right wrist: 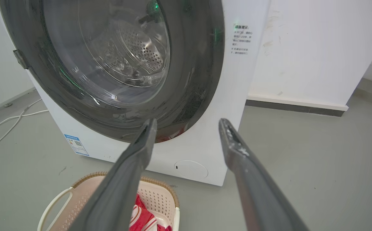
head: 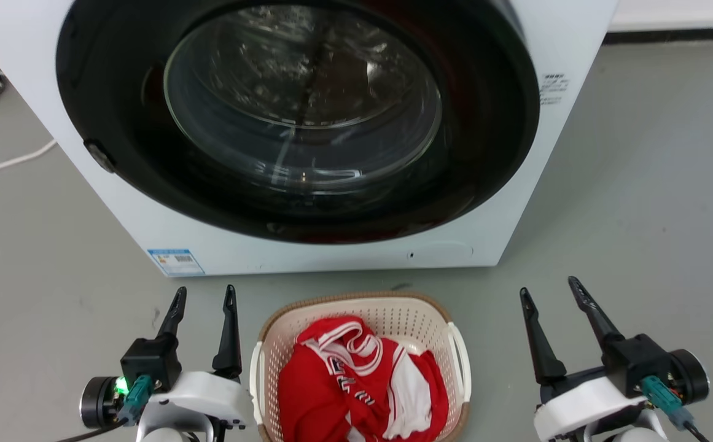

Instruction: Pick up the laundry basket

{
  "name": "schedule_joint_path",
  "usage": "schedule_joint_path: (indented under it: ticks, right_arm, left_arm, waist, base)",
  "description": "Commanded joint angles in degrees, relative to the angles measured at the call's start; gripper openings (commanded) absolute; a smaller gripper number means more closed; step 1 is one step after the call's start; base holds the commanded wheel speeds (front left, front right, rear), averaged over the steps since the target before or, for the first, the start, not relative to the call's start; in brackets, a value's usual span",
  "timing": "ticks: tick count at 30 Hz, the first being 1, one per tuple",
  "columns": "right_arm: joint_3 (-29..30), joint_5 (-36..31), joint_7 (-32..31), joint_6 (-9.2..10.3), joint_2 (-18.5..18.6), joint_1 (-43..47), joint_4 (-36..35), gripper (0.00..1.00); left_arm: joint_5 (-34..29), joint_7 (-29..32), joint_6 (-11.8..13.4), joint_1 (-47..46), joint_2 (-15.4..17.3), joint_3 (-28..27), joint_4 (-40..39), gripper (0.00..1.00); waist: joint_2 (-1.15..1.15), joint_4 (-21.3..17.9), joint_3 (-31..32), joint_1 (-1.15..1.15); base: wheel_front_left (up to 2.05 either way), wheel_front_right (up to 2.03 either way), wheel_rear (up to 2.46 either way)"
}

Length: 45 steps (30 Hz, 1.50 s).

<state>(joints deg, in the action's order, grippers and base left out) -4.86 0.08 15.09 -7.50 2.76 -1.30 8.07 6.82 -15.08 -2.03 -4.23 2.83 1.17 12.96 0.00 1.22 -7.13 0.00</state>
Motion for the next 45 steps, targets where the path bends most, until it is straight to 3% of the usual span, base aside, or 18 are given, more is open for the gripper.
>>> schedule_joint_path:
  ticks: [1, 22, 45]
  right_arm:
    - [-0.56, -0.74, 0.13, 0.02, 0.2, -1.58, 1.91, 1.0]
    - [-3.79, -6.03, 0.13, 0.03, 0.17, -20.06, 24.17, 1.0]
    - [-3.23, -10.08, 0.13, 0.03, 0.23, -34.63, 45.56, 1.0]
  left_arm:
    - [0.06, -0.14, -0.41, -1.57, 0.09, -0.27, 1.82, 1.0]
    - [-1.24, -0.15, -2.94, -18.73, 0.31, -2.77, 26.81, 1.0]
    - [-1.0, -0.14, -4.41, -30.13, 0.47, -2.68, 44.27, 1.0]
  waist:
    - [0.0, 0.25, -2.76, 0.0]
    - [0.0, 0.1, -23.45, 0.0]
    - [0.0, 1.86, -35.21, 0.0]
  base:
    - [0.0, 0.0, 0.0]
    - [0.0, 0.0, 0.0]
    - [0.0, 0.0, 0.0]
